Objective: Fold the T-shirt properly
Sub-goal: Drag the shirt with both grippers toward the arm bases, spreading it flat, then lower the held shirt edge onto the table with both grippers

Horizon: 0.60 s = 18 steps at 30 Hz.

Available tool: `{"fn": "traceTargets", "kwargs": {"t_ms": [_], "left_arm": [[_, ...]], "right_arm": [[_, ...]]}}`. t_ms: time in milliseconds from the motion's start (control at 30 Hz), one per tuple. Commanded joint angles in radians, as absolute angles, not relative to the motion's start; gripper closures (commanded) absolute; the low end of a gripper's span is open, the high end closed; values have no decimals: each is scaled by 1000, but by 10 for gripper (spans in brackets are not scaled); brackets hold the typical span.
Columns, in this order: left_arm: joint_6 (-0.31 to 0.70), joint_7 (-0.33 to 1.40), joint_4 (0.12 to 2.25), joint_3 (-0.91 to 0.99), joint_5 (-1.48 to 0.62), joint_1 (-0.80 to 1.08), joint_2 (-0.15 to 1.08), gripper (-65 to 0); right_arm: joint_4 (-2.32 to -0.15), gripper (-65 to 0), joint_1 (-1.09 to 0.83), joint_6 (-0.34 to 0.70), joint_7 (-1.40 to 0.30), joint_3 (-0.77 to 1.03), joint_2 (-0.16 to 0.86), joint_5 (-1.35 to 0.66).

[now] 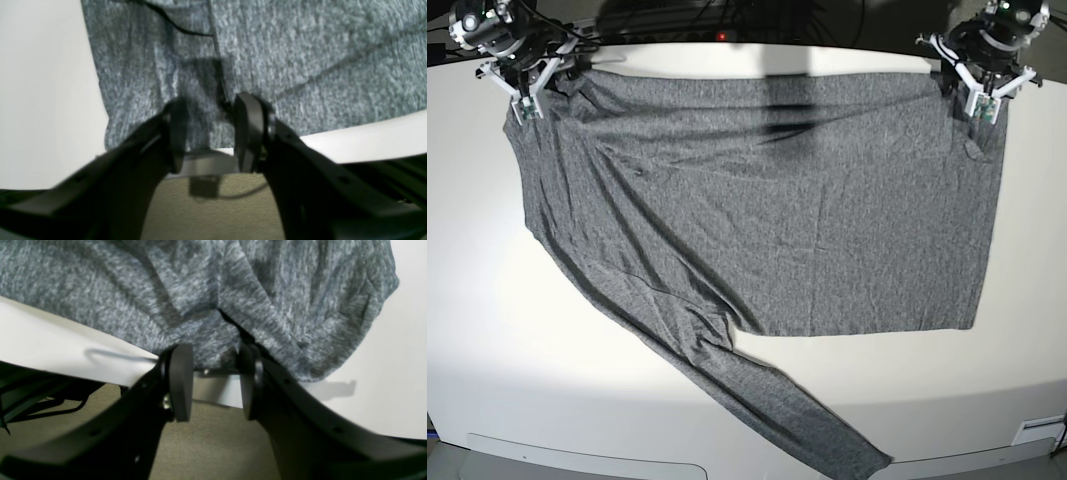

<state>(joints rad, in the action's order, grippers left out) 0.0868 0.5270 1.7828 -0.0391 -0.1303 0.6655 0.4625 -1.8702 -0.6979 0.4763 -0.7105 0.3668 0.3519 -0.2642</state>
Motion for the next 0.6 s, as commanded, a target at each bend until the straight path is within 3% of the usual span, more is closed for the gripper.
{"fn": "traceTargets", "kwargs": {"t_ms": [0, 567], "left_arm": [[99, 643, 1768, -46, -104, 696, 466, -241], [63, 632, 1768, -46, -32, 696, 466, -241]], "right_arm": [[-1890, -230, -701, 474, -702, 375, 364, -265], [-1890, -230, -701, 472, -707, 407, 432, -240]]}}
